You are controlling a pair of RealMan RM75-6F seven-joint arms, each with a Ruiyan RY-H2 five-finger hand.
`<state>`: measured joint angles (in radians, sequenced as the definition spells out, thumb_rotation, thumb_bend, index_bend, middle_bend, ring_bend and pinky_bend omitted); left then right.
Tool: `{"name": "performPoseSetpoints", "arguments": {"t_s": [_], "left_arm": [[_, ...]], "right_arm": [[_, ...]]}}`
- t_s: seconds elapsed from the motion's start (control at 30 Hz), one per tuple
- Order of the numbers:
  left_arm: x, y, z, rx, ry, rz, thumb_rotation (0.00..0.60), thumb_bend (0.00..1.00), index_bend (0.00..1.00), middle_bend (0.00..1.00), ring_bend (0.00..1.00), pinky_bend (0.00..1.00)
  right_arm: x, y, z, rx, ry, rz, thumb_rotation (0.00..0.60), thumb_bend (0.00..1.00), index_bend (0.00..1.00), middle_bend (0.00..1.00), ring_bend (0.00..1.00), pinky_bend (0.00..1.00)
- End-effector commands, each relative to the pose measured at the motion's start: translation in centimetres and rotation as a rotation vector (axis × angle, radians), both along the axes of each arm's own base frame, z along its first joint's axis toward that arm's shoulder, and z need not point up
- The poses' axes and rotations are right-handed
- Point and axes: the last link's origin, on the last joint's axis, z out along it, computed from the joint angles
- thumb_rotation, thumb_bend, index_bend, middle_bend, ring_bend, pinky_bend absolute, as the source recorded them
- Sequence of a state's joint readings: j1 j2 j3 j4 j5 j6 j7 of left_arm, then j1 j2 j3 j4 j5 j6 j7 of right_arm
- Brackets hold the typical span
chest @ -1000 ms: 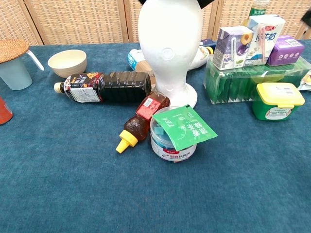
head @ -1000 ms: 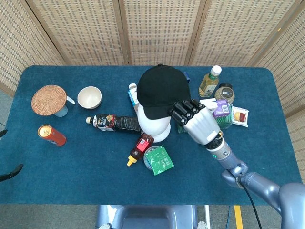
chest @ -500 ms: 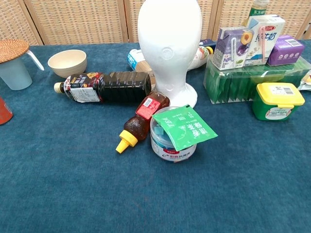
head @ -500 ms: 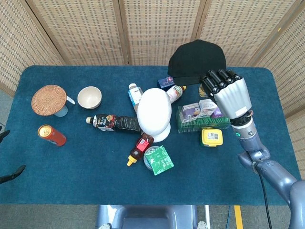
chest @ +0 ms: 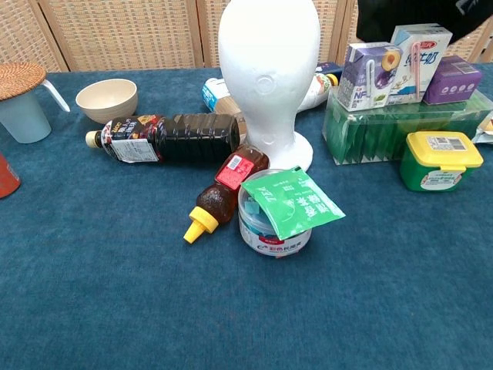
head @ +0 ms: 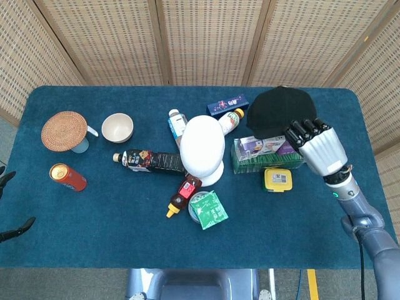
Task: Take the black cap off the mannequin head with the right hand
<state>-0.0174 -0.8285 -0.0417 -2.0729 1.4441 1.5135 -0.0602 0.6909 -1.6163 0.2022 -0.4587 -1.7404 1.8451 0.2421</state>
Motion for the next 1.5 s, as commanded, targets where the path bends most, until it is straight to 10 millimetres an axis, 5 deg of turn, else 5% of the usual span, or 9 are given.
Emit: {"name": "performPoseSetpoints", "arguments": {"t_s": [0.03, 0.47, 0.53, 0.6, 0.73, 0.83, 1.13, 1.5], "left_arm": [[0.1, 0.0, -0.2, -0.005, 0.001, -0.002, 0.6, 0.19, 0.07, 0.0, 0.0, 0.01], [0.0, 0.2, -0.8, -0.015, 0.004, 0.007, 0.6, 0.19, 0.07, 0.0, 0.0, 0.01], [0.0, 0.2, -0.8, -0.016, 0.005, 0.007, 0.6, 0.18, 0.07, 0.0, 0.0, 0.01], [0.0, 0.2, -0.8, -0.017, 0.005, 0.008, 0.6, 0.18, 0.07, 0.0, 0.0, 0.01], [-0.1, 0.2, -1.0, -0.023, 0.001, 0.01, 0.6, 0.19, 0.07, 0.0, 0.0, 0.01], [0.0, 0.2, -1.0, -0.031, -0.015, 0.006, 0.6, 0.19, 0.07, 0.0, 0.0, 0.01], [0.2, 0.0, -0.9, -0.027, -0.01, -0.003, 0.6, 0.19, 0.07, 0.0, 0.0, 0.01], [0.2, -0.8, -0.8, -0.015, -0.005, -0.009, 0.6, 0.19, 0.07, 0.0, 0.0, 0.01]], "right_arm": [[-1.7, 2.0, -1.3, 0.073, 0.019, 0.003, 0.6, 0.59, 0.68, 0.68, 0.68, 0.83], [-4.2, 5.2, -4.0, 0.193, 0.089, -0.014, 0.6, 0.57, 0.65, 0.66, 0.68, 0.82], [-4.8, 5.0, -4.1, 0.218, 0.11, -0.053, 0.6, 0.47, 0.52, 0.59, 0.61, 0.78], [-5.5, 4.9, -4.3, 0.244, 0.129, -0.105, 0.6, 0.24, 0.3, 0.4, 0.44, 0.65], [-5.9, 5.0, -4.2, 0.299, 0.135, -0.156, 0.6, 0.01, 0.12, 0.19, 0.19, 0.45], [-5.9, 5.3, -4.1, 0.329, 0.139, -0.183, 0.6, 0.0, 0.09, 0.12, 0.12, 0.4], [-4.9, 6.9, -2.8, 0.356, 0.115, -0.186, 0.6, 0.0, 0.08, 0.11, 0.11, 0.37], [-5.8, 7.3, 2.8, 0.339, -0.035, -0.245, 0.6, 0.0, 0.07, 0.08, 0.08, 0.32]]}}
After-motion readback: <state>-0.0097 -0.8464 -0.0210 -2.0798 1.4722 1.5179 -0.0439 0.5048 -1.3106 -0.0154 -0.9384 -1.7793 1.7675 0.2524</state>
